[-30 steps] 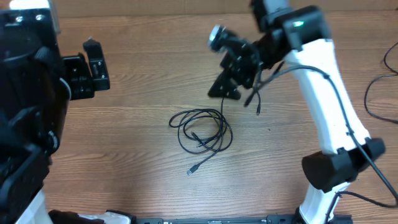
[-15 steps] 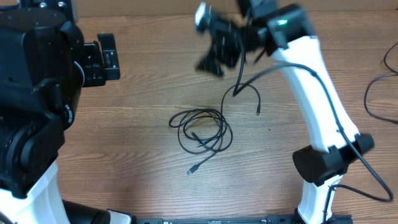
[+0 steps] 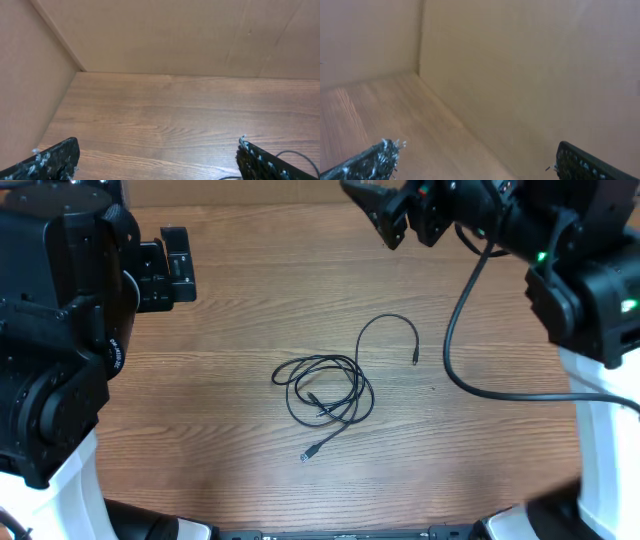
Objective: Untangle cables
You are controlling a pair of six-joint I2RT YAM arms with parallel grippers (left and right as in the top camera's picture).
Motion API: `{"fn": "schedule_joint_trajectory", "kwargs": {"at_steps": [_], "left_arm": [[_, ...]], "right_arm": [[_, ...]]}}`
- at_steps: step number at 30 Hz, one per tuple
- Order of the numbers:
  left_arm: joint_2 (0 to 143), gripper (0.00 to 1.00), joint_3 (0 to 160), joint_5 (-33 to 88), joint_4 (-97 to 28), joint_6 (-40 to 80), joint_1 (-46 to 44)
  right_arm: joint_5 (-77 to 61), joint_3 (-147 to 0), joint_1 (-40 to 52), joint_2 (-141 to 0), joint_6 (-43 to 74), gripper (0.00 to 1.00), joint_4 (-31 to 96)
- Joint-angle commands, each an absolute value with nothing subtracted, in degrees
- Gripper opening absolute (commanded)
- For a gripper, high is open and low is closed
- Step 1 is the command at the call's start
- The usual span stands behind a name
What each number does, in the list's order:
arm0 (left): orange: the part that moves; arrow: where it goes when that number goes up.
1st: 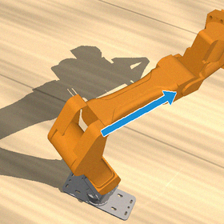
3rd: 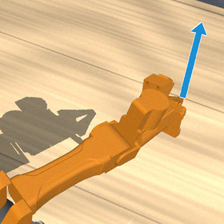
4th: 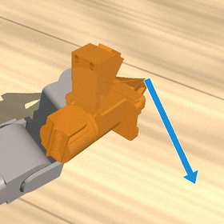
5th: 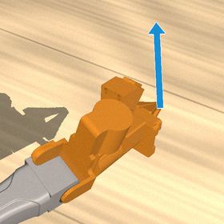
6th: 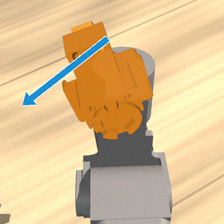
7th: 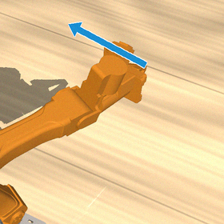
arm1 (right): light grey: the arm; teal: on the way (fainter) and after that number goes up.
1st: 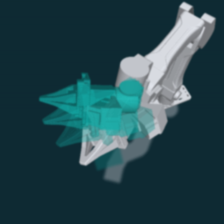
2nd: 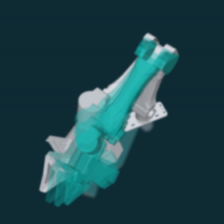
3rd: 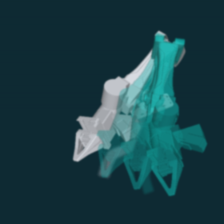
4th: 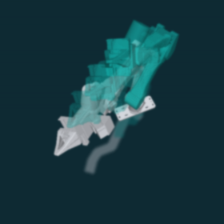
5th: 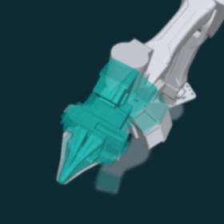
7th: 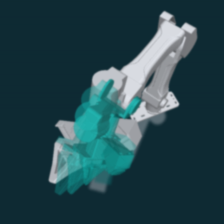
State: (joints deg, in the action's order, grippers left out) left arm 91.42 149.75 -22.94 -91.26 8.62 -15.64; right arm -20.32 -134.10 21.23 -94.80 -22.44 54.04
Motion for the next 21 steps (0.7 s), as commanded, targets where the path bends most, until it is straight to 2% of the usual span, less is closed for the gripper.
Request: {"fn": "schedule_joint_trajectory", "kwargs": {"at_steps": [1, 4, 8, 13, 15, 21], "left_arm": [[91.3, 1.0, 150.3, -22.9, -91.3, 9.0, -15.4], [91.2, 1.0, 150.3, -23.0, -91.2, 9.0, -15.4], [90.7, 1.0, 150.3, -23.7, -91.5, 8.7, -15.4], [89.6, 1.0, 150.3, -26.3, -93.4, 8.8, -15.4], [89.0, 1.0, 150.3, -26.3, -93.6, 8.8, -15.4], [87.3, 1.0, 150.3, -25.8, -93.4, 9.1, -15.4]], "right_arm": [[-18.9, -110.9, 18.2, -82.4, -19.9, 1.0, 47.1], [-19.7, -95.0, 17.0, -73.4, -14.7, 1.0, 36.2], [-21.1, -80.2, 16.9, -63.7, -14.6, 1.0, 24.2], [-20.6, -75.7, 16.8, -58.7, -14.3, 1.0, 19.8], [-18.9, -75.7, 16.7, -58.6, -10.7, 1.0, 19.3], [-19.4, -74.0, 17.8, -64.5, -4.7, 1.0, 23.3]]}}
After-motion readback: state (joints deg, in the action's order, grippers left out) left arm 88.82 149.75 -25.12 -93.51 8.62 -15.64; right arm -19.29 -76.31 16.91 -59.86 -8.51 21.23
